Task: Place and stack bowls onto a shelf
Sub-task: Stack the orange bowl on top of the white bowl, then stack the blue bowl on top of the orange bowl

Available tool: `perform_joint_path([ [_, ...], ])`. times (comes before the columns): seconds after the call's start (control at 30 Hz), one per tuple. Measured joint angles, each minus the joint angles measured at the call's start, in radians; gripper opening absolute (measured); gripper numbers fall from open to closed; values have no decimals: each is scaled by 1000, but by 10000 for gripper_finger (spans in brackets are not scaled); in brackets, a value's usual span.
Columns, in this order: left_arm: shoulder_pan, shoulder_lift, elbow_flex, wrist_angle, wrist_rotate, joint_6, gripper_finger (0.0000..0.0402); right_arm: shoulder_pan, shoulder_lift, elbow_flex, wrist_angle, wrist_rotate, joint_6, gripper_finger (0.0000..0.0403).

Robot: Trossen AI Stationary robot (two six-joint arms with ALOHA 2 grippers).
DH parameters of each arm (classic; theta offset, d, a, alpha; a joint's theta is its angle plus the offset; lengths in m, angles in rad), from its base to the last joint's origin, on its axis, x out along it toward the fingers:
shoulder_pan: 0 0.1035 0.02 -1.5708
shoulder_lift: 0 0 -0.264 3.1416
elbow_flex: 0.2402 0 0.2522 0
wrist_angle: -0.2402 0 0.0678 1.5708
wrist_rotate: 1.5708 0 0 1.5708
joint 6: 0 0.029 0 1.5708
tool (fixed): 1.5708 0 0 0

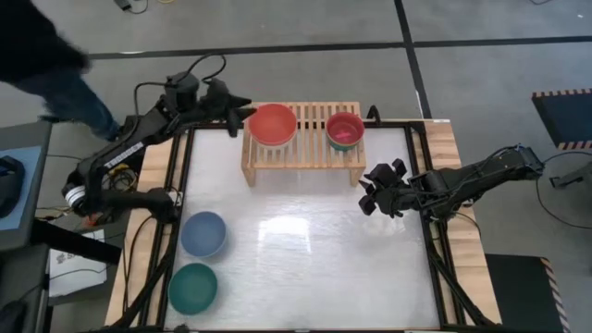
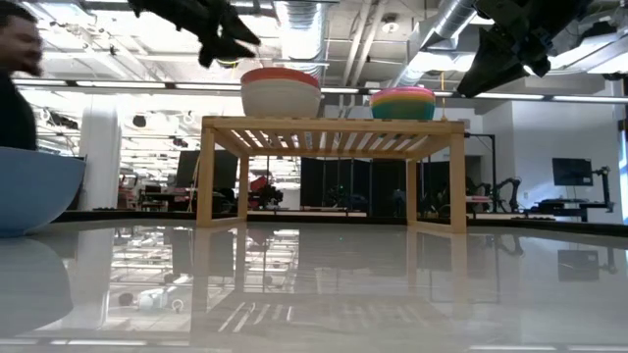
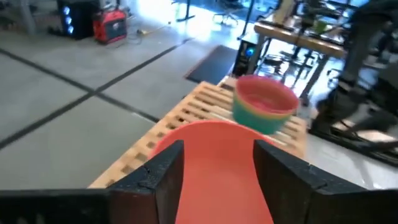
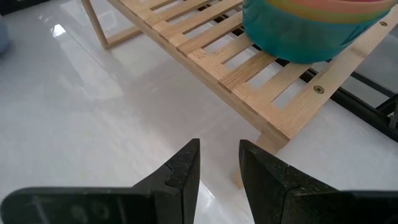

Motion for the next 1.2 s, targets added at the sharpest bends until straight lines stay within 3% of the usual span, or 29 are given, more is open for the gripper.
perform_joint_path([
  [0.13, -47, -111, 0, -153, -62, 97, 174, 0, 0, 0, 21, 6, 0, 137],
  [0.27, -164, -205, -15, -345, -173, 137, 164, 0, 31, 0, 77, 29, -11, 137],
  [0.6, -565, -287, -202, -586, -325, 17, 157, 0, 150, 0, 343, 21, -266, 137],
  [0.8, -733, -265, -302, -611, -347, -7, 157, 0, 156, 0, 377, 16, -365, 137],
  [0.9, -785, -253, -338, -613, -412, -33, 157, 0, 156, 0, 377, 16, -366, 137],
  [1.0, -813, -242, -357, -601, -471, -45, 157, 0, 160, 0, 386, 16, -368, 137],
  [1.2, -825, -220, -366, -612, -476, -59, 157, -6, 249, 1, 574, -23, -318, 137],
])
